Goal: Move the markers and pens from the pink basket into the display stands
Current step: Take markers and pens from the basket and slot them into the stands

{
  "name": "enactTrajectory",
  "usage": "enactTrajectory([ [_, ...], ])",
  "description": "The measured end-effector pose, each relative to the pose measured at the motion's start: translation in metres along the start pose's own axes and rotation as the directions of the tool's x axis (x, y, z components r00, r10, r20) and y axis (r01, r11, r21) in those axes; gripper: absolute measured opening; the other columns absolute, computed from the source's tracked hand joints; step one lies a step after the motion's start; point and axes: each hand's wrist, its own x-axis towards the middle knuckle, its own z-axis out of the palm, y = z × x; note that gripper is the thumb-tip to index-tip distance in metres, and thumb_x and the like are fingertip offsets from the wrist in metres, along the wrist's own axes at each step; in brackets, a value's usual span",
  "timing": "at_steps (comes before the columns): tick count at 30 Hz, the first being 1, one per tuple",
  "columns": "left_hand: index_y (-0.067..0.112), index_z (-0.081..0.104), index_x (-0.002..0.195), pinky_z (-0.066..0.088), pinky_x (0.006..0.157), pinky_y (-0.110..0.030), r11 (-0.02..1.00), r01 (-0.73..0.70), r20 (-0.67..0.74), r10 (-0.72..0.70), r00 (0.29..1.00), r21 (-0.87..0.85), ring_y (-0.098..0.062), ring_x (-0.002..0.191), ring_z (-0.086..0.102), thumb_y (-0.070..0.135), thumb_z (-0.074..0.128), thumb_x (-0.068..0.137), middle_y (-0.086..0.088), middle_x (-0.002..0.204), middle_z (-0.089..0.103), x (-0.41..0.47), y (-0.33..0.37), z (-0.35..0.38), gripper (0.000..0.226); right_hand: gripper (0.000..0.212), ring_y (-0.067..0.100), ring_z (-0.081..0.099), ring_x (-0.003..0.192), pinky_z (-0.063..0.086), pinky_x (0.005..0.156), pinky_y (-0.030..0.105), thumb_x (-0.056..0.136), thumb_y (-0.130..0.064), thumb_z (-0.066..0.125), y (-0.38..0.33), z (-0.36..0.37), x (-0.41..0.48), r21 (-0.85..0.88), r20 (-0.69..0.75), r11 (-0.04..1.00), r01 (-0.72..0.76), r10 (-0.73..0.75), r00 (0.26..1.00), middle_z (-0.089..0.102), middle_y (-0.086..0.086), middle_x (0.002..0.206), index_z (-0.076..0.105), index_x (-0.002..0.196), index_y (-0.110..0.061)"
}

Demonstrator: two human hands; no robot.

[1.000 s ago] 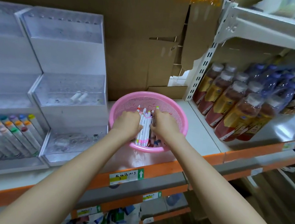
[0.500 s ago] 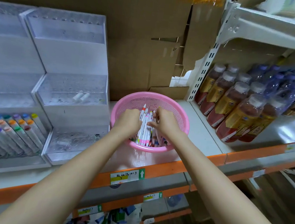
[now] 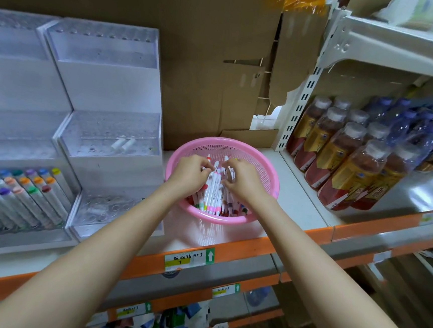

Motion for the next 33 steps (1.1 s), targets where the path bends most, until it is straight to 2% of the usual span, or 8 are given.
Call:
enactTrajectory([
  [4, 0.008, 0.063, 0.123, 0.047, 0.092, -0.031, 0.989, -0.058, 0.098, 0.045, 0.994, 0.133, -0.025, 0.110, 0.060, -0.002, 0.047, 0.089, -0.011, 0.120, 0.066, 0.000, -0.002, 0.000, 0.039, 0.039, 0.030, 0.057, 0.107, 0.048, 0.088, 0.039, 0.084, -0.010, 0.067, 0.000, 0.000, 0.000, -0.009, 0.001, 1.000, 0.000, 0.000, 1.000, 0.059, 0.012, 0.119, 0.059, 0.122, -0.011],
  [10, 0.015, 0.062, 0.102, 0.047, 0.062, -0.033, 0.938, -0.143, 0.210, 0.078, 0.975, 0.315, -0.028, 0.086, 0.061, 0.008, 0.053, 0.086, -0.008, 0.098, 0.059, -0.002, 0.000, 0.003, 0.019, 0.031, 0.031, 0.058, 0.102, 0.048, 0.082, 0.038, 0.087, -0.010, 0.062, 0.000, 0.000, -0.001, -0.020, 0.004, 0.999, -0.027, 0.027, 1.000, 0.059, 0.014, 0.115, 0.062, 0.118, -0.011],
  [13, 0.016, 0.054, 0.090, 0.043, 0.064, -0.036, 0.889, -0.234, 0.213, 0.160, 0.964, 0.394, -0.026, 0.081, 0.057, 0.016, 0.049, 0.087, 0.000, 0.090, 0.058, 0.004, 0.003, 0.004, 0.006, 0.031, 0.033, 0.059, 0.103, 0.050, 0.081, 0.040, 0.086, -0.010, 0.058, 0.000, -0.001, 0.000, -0.041, 0.035, 0.997, -0.059, 0.060, 0.998, 0.061, 0.014, 0.114, 0.065, 0.116, -0.010],
  [16, 0.020, 0.055, 0.098, 0.049, 0.076, -0.039, 0.835, -0.341, 0.235, 0.261, 0.936, 0.432, -0.021, 0.086, 0.057, 0.017, 0.052, 0.091, 0.001, 0.093, 0.058, 0.001, 0.007, 0.000, 0.008, 0.039, 0.032, 0.059, 0.107, 0.051, 0.080, 0.040, 0.085, -0.008, 0.056, 0.001, -0.002, 0.000, -0.022, 0.048, 0.996, -0.084, 0.085, 0.995, 0.062, 0.012, 0.120, 0.064, 0.122, -0.014],
  [21, 0.015, 0.048, 0.117, 0.041, 0.064, -0.034, 0.657, -0.427, 0.231, 0.368, 0.901, 0.622, -0.025, 0.091, 0.056, 0.008, 0.055, 0.087, -0.007, 0.100, 0.057, -0.004, 0.006, -0.005, 0.032, 0.058, 0.026, 0.058, 0.111, 0.050, 0.085, 0.038, 0.084, -0.001, 0.063, 0.004, -0.005, -0.002, 0.165, -0.013, 0.981, -0.101, 0.104, 0.994, 0.063, 0.006, 0.124, 0.049, 0.137, -0.020],
  [24, 0.019, 0.045, 0.124, 0.048, 0.065, -0.039, 0.760, -0.436, 0.127, 0.432, 0.893, 0.482, -0.028, 0.088, 0.059, 0.006, 0.055, 0.086, -0.007, 0.100, 0.060, -0.004, 0.004, 0.001, 0.041, 0.070, 0.016, 0.059, 0.088, 0.043, 0.070, 0.020, 0.086, -0.001, 0.064, 0.003, -0.012, -0.007, 0.318, -0.068, 0.942, -0.102, 0.130, 0.989, 0.060, 0.001, 0.104, 0.033, 0.146, -0.021],
  [27, 0.021, 0.041, 0.136, 0.051, 0.071, -0.037, 0.918, -0.382, -0.069, 0.390, 0.918, 0.104, -0.024, 0.086, 0.062, 0.003, 0.054, 0.090, -0.008, 0.101, 0.065, -0.008, 0.008, 0.002, 0.051, 0.076, 0.011, 0.056, 0.076, 0.039, 0.060, 0.012, 0.084, 0.000, 0.064, 0.001, -0.018, -0.012, 0.344, -0.131, 0.937, -0.053, 0.104, 0.986, 0.057, -0.004, 0.101, 0.030, 0.148, -0.022],
  [33, 0.027, 0.041, 0.139, 0.051, 0.065, -0.020, 0.916, -0.397, -0.215, 0.376, 0.901, -0.060, -0.006, 0.075, 0.060, 0.003, 0.064, 0.085, 0.002, 0.097, 0.067, -0.017, 0.011, -0.015, 0.064, 0.067, 0.001, 0.054, 0.072, 0.040, 0.058, 0.002, 0.080, 0.002, 0.066, -0.018, -0.033, -0.022, 0.363, -0.248, 0.927, 0.097, -0.004, 0.969, 0.063, 0.001, 0.112, 0.043, 0.138, -0.022],
])
